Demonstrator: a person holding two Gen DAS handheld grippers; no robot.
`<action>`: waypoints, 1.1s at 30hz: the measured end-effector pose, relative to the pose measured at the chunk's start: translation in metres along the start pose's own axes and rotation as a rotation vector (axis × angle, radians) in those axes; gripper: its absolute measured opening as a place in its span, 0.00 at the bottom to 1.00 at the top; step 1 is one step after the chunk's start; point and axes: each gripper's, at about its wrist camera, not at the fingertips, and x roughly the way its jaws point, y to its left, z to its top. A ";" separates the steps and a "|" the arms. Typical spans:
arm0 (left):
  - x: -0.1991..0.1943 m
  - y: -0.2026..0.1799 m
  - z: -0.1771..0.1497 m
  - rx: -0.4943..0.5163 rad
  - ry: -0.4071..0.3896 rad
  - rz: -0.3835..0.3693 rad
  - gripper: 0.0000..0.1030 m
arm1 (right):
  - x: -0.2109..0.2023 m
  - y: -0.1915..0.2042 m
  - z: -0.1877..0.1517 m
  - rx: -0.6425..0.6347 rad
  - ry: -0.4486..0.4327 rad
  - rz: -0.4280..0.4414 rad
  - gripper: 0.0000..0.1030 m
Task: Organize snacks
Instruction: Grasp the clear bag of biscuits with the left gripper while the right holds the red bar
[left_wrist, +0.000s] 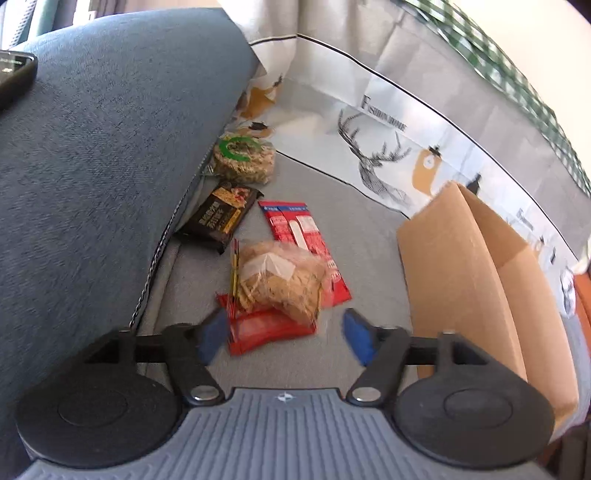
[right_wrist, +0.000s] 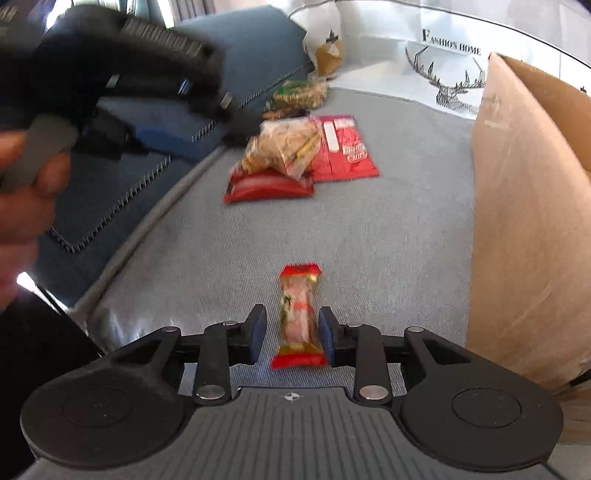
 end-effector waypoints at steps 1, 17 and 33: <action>0.004 0.000 0.002 -0.009 -0.005 0.005 0.80 | 0.000 0.001 0.000 -0.009 -0.002 -0.002 0.32; 0.074 -0.015 0.007 0.059 -0.005 0.096 0.99 | -0.004 -0.005 0.007 -0.032 -0.010 0.008 0.18; 0.094 -0.031 0.001 0.187 -0.002 0.164 0.94 | 0.006 -0.004 0.008 -0.039 0.009 -0.010 0.19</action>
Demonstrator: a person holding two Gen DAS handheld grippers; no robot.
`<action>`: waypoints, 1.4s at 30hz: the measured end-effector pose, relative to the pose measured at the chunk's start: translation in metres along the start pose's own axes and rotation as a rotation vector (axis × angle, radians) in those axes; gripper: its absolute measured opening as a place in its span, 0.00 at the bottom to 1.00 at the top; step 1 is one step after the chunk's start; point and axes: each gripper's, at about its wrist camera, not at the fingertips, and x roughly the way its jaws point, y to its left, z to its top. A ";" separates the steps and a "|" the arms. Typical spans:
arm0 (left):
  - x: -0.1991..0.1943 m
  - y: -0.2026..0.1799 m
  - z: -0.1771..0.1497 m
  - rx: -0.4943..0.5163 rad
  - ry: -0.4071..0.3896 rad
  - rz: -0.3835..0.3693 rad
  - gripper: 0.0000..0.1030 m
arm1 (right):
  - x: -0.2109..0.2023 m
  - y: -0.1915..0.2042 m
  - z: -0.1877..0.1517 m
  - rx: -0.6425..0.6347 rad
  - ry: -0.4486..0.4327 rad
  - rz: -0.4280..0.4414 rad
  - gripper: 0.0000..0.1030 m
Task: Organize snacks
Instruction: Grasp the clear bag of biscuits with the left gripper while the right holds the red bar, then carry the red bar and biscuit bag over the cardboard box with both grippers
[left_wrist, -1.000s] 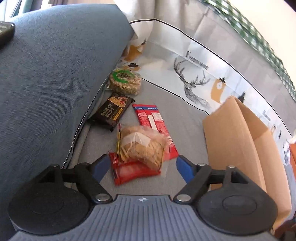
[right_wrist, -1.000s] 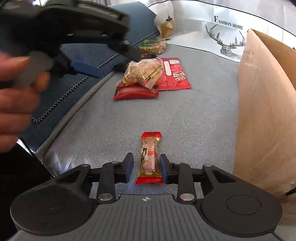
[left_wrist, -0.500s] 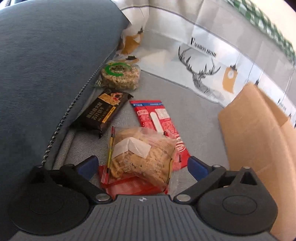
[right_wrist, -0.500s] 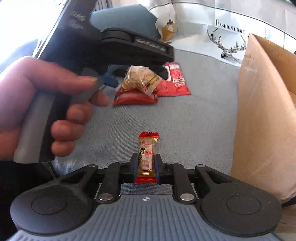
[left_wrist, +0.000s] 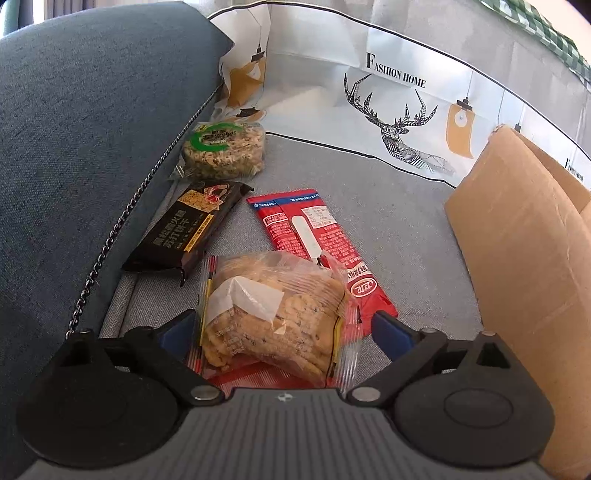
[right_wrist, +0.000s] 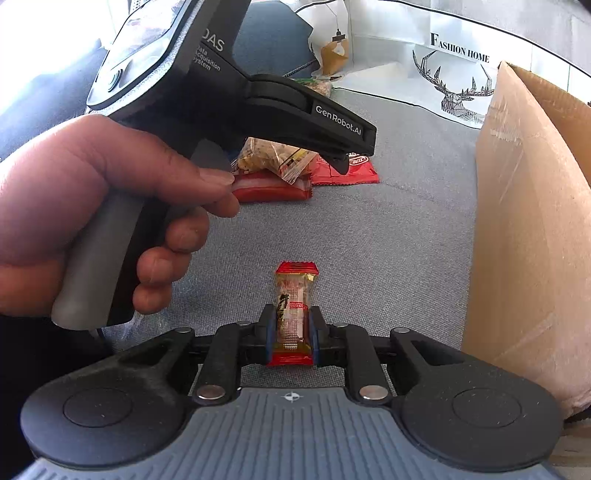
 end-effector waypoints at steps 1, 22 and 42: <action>0.000 -0.001 0.000 0.006 0.000 0.005 0.91 | 0.000 0.000 0.000 0.001 0.000 0.000 0.19; -0.041 0.006 -0.002 -0.024 -0.119 -0.005 0.73 | -0.020 0.003 0.000 0.022 -0.092 -0.033 0.18; -0.172 0.003 -0.043 -0.147 -0.337 -0.211 0.73 | -0.124 0.003 -0.015 -0.028 -0.415 -0.094 0.18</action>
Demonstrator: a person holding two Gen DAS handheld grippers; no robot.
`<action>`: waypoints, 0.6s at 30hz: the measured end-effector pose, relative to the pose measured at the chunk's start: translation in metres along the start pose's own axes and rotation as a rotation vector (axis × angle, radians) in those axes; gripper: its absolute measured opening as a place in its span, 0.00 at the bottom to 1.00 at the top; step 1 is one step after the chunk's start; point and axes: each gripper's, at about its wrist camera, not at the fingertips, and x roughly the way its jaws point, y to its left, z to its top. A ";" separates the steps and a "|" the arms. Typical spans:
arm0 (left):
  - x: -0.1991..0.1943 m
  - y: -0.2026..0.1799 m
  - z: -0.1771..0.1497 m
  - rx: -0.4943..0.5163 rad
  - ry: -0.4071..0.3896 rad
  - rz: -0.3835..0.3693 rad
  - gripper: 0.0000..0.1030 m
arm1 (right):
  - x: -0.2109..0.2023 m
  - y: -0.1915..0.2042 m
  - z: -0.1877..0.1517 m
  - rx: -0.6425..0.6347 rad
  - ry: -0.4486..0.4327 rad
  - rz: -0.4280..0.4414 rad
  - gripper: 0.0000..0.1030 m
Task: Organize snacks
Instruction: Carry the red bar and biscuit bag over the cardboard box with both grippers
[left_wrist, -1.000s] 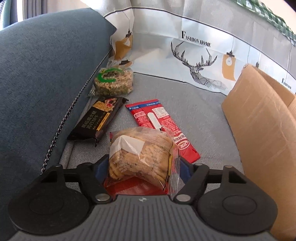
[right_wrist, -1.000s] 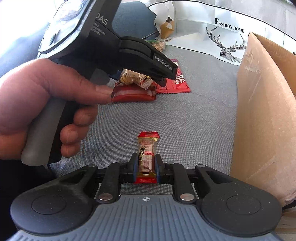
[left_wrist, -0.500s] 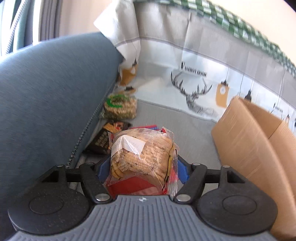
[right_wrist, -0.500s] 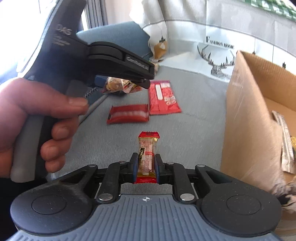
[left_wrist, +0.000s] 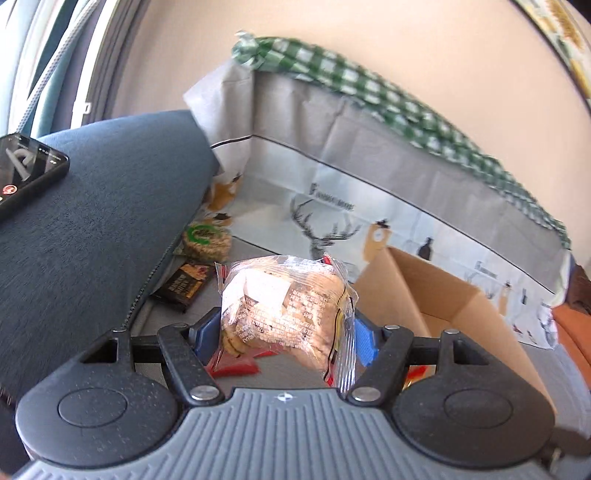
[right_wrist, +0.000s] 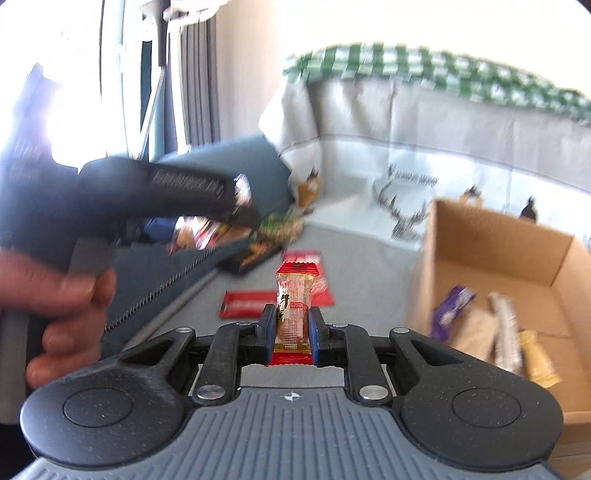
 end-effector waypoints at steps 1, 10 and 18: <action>-0.006 -0.003 -0.003 0.004 -0.002 -0.011 0.73 | -0.008 -0.003 0.001 0.002 -0.019 -0.008 0.18; -0.031 -0.034 -0.032 0.079 0.022 -0.087 0.73 | -0.062 -0.040 0.010 0.072 -0.139 -0.101 0.18; -0.042 -0.045 -0.049 0.107 0.043 -0.136 0.73 | -0.104 -0.089 0.024 0.148 -0.231 -0.228 0.18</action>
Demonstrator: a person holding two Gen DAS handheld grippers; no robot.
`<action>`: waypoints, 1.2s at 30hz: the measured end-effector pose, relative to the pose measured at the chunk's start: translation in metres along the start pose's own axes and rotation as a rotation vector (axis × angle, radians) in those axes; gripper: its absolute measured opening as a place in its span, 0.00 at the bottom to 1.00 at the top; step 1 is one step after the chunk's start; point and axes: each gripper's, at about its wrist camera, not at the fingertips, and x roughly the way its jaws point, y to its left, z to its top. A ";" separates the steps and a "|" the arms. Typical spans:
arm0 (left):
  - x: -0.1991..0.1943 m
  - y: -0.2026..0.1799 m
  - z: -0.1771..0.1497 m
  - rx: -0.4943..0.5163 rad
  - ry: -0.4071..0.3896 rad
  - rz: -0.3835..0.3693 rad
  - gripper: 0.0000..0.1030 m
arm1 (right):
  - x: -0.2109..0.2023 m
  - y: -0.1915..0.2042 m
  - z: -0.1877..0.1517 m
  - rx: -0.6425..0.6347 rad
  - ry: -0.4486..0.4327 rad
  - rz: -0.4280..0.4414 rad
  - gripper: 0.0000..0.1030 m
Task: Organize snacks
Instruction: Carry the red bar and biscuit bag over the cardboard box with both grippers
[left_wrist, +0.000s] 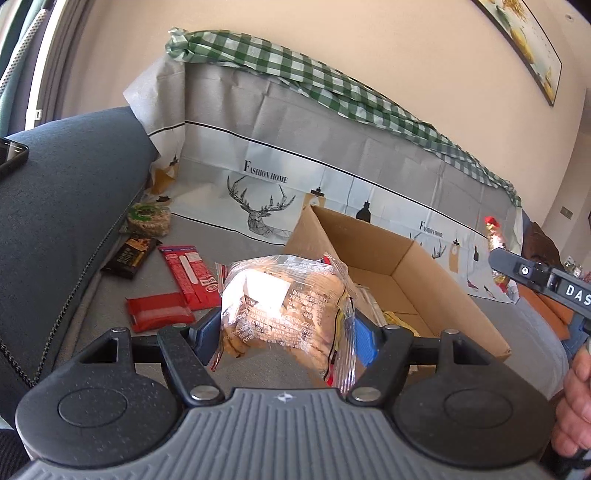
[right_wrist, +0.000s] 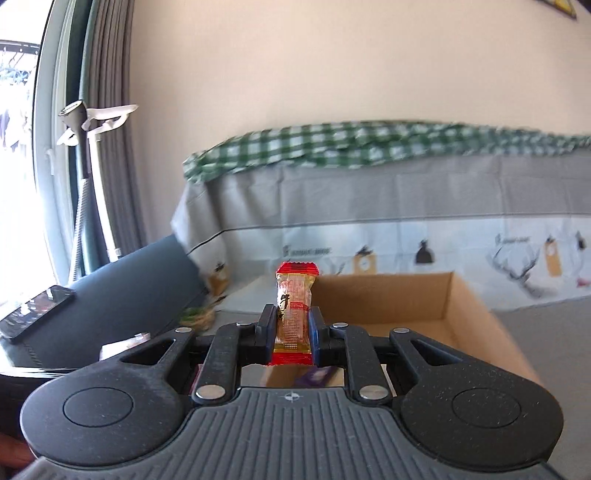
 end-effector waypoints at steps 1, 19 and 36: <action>0.001 -0.002 -0.001 0.008 0.002 -0.003 0.73 | -0.002 -0.006 -0.004 -0.025 -0.013 -0.025 0.18; 0.003 -0.052 -0.037 0.232 0.061 -0.001 0.73 | 0.013 -0.053 -0.019 0.089 -0.012 -0.060 0.18; 0.019 -0.080 0.001 0.184 0.094 0.096 0.73 | 0.046 -0.082 -0.024 0.198 0.169 -0.111 0.18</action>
